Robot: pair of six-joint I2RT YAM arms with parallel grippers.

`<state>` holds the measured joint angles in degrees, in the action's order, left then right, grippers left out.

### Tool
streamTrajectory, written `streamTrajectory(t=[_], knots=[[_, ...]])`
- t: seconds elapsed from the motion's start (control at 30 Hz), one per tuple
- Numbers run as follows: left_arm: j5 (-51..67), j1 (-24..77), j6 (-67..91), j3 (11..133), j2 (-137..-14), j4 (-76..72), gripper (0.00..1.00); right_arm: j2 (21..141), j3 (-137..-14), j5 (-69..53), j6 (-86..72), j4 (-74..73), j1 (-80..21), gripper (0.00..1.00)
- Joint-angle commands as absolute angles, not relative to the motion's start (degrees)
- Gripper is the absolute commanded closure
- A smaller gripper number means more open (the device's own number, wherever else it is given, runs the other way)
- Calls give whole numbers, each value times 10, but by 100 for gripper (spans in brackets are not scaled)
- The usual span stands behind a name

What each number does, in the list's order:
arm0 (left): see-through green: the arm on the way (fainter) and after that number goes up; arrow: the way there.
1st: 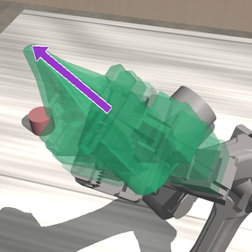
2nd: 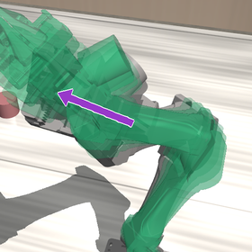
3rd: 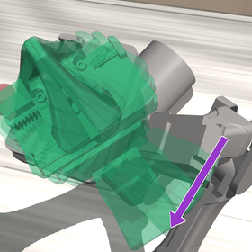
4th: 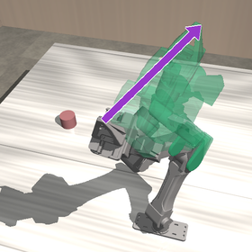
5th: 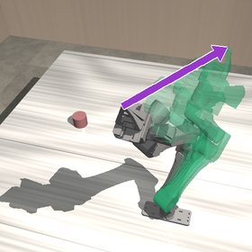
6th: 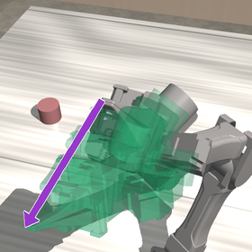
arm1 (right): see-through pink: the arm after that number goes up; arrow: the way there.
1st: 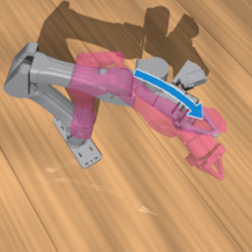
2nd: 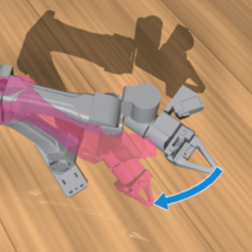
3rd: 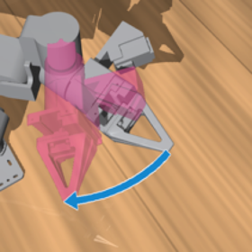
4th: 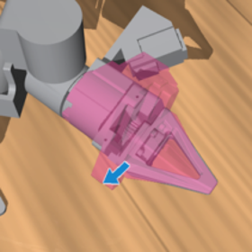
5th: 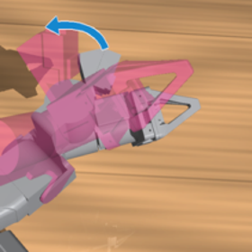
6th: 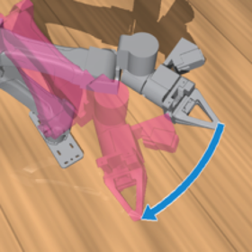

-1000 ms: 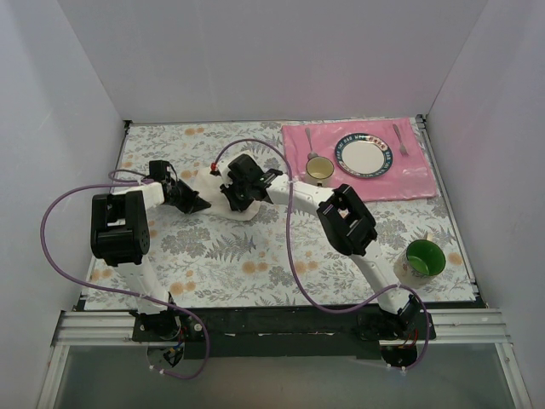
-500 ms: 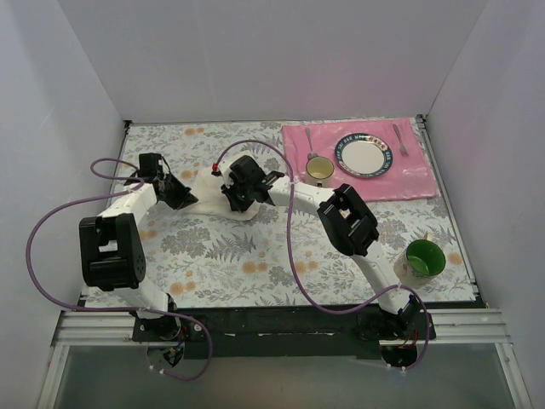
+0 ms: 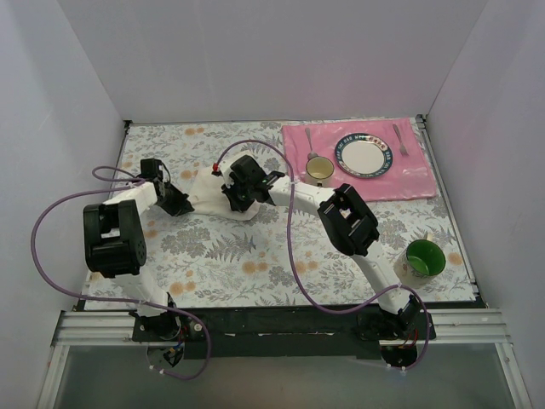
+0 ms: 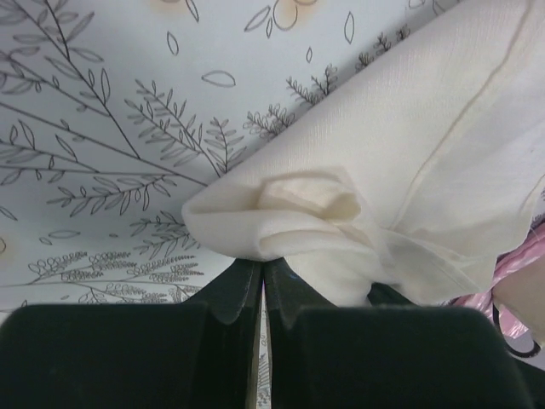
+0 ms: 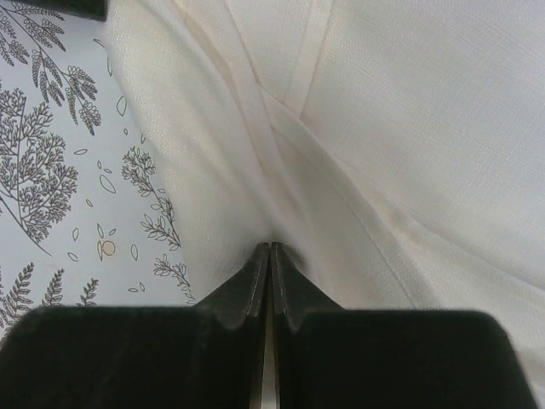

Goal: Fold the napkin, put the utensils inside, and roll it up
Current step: Roll the napkin with the utensil

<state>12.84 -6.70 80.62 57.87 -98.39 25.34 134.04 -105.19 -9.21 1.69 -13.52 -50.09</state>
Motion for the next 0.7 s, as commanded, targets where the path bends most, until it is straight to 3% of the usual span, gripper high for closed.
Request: streamTrajectory(t=[0.0,0.5,0.67], knots=[[109,-72,808,620,-1003,239,100,1346,-1027,-93,22,-190,-501,91],[117,-74,811,652,-1063,234,100,1336,-979,-105,19,-182,-500,93],[90,-66,789,632,-960,239,100,1326,-956,-109,24,-181,-501,94]])
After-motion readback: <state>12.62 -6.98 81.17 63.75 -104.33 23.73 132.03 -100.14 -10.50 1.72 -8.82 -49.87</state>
